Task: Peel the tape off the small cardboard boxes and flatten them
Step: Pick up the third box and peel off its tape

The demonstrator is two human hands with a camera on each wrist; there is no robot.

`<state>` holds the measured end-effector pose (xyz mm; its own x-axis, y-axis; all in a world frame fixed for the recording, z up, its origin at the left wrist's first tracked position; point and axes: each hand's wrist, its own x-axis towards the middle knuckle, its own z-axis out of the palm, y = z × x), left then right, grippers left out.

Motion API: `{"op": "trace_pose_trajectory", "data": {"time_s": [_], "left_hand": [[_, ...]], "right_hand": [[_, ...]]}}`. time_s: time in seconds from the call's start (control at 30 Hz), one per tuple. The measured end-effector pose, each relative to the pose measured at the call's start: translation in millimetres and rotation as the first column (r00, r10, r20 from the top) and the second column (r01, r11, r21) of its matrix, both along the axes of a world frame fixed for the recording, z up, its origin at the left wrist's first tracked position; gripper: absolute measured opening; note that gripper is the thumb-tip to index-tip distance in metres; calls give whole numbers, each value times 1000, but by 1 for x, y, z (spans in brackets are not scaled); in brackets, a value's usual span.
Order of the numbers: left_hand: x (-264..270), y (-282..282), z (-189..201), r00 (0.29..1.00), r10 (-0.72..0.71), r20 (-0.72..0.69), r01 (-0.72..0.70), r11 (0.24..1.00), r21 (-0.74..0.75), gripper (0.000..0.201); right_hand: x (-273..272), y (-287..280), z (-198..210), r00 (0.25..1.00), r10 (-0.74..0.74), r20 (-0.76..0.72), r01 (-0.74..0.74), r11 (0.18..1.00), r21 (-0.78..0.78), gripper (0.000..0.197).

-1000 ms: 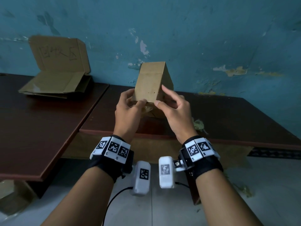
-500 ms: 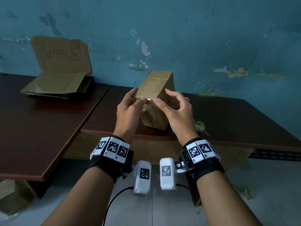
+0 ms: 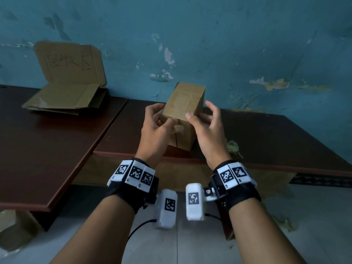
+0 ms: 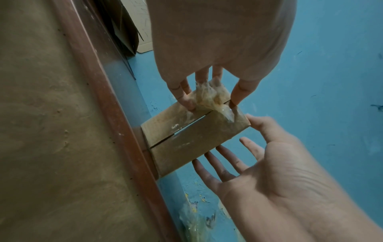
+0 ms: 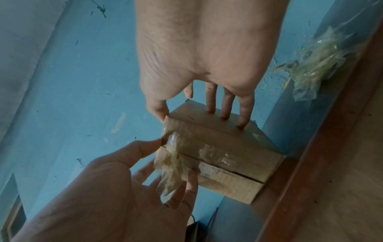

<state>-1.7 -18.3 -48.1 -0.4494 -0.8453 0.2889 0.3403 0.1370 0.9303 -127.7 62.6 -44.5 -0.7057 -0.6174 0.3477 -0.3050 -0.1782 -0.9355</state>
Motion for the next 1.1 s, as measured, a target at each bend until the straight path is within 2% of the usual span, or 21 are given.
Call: {"op": "trace_pose_trajectory", "data": {"time_s": [0.17, 0.3, 0.43, 0.57, 0.67, 0.77, 0.83, 0.97, 1.03, 1.1], "left_hand": [[0, -1, -3, 1000, -12, 29, 13, 998, -59, 39], [1, 0, -5, 996, 48, 77, -36, 987, -159, 39], [2, -1, -7, 996, 59, 67, -46, 982, -185, 46], [-2, 2, -9, 992, 119, 35, -105, 956, -273, 37], [-6, 4, -8, 990, 139, 26, -123, 938, -323, 31], [-8, 3, -8, 992, 130, 3, -124, 950, -287, 34], [-7, 1, -8, 989, 151, 6, -144, 953, -267, 38], [-5, -7, -10, 978, 190, 88, -164, 956, -245, 51], [-2, -6, -8, 986, 140, 91, -122, 976, -181, 56], [0, -3, -5, 993, 93, 77, -83, 989, -125, 59]], "right_hand": [[-2, -3, 4, 999, 15, -32, -14, 999, 39, 72], [-3, -1, 5, 998, 33, -47, -29, 997, 71, 62], [-3, -1, 6, 999, 22, -33, -19, 996, 82, 62], [-1, 0, 6, 999, -10, -38, 12, 999, 50, 65], [1, 2, 2, 1000, -9, -22, 11, 998, 59, 78], [5, 3, 0, 999, 6, 46, -8, 999, 51, 102], [8, 1, 0, 997, -16, 70, 9, 995, 95, 109], [5, -3, 2, 997, -48, 68, 41, 995, 91, 79], [5, 0, 7, 997, -41, 65, 38, 998, 43, 67], [3, 2, 9, 997, -8, 72, 9, 1000, -2, 63]]}}
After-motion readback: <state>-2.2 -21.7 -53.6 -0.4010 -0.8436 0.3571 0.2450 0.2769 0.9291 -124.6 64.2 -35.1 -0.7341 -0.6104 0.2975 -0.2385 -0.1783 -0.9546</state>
